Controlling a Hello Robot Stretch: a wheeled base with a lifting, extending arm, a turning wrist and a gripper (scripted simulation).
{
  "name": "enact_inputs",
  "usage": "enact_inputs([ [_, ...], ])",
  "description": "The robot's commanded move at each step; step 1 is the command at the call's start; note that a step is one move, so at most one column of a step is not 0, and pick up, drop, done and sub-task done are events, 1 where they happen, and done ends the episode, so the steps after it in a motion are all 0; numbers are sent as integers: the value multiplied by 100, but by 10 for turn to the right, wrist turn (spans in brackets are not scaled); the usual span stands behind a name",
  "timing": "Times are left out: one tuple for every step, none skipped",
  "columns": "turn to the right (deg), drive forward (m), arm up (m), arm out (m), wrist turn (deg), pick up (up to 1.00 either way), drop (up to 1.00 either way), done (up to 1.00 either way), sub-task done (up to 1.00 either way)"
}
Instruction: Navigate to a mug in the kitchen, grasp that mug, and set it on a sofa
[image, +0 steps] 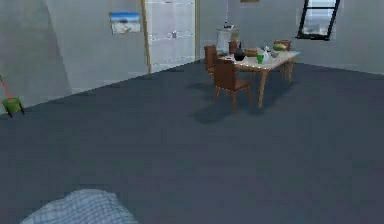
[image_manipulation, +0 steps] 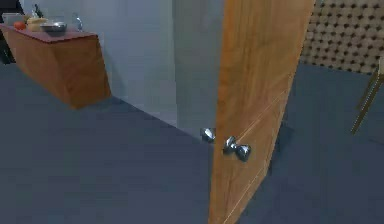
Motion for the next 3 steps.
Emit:
enact_inputs([
  [390, 0, 0, 0, 0, 0, 0, 0, 0],
  [0, 30, 0, 0, 0, 0, 0, 0, 0],
  [-300, 0, 0, 0, 0, 0, 0, 0, 0],
])
